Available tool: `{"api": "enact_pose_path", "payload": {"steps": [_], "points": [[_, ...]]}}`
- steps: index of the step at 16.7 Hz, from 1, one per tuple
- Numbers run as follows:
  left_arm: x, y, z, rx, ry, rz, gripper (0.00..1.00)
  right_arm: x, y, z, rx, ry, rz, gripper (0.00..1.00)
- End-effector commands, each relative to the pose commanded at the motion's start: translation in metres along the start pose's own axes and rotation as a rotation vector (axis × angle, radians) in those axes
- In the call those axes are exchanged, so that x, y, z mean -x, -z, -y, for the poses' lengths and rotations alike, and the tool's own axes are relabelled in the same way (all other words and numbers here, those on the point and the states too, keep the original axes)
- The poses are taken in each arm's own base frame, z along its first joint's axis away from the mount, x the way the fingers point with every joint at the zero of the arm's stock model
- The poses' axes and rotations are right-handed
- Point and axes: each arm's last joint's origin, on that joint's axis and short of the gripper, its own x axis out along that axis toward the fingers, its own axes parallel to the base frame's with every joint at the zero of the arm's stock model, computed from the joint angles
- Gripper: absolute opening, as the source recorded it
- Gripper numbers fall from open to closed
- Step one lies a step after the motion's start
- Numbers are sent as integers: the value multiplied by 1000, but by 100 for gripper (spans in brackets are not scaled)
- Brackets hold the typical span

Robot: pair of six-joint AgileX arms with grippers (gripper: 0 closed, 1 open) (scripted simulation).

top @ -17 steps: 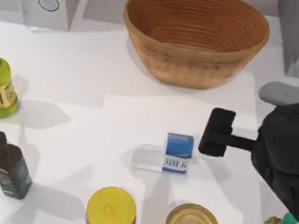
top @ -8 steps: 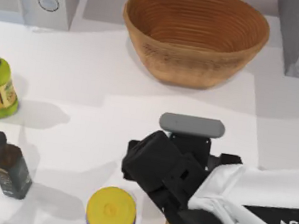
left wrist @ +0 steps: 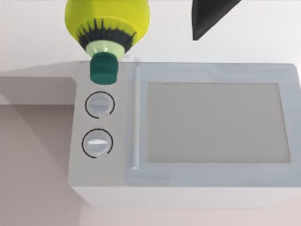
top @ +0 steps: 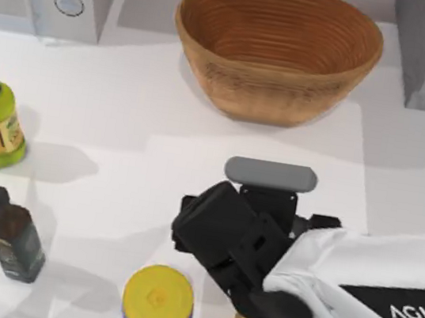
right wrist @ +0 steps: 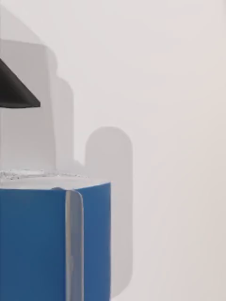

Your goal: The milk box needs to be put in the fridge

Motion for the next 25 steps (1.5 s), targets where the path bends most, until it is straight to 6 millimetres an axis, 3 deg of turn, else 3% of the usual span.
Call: {"api": "enact_pose_path", "payload": {"steps": [4,8,15,25], "points": [[0,0,0,0,0,0,100,-24,-14,1,5,-2,4,100],[0,0,0,0,0,0,100,-47,-5,1,6,-2,2,100],[0,0,0,0,0,0,100,-46,5,-1,4,0,-1,100],[0,0,0,0,0,0,100,-46,5,-1,4,0,-1,25]]}}
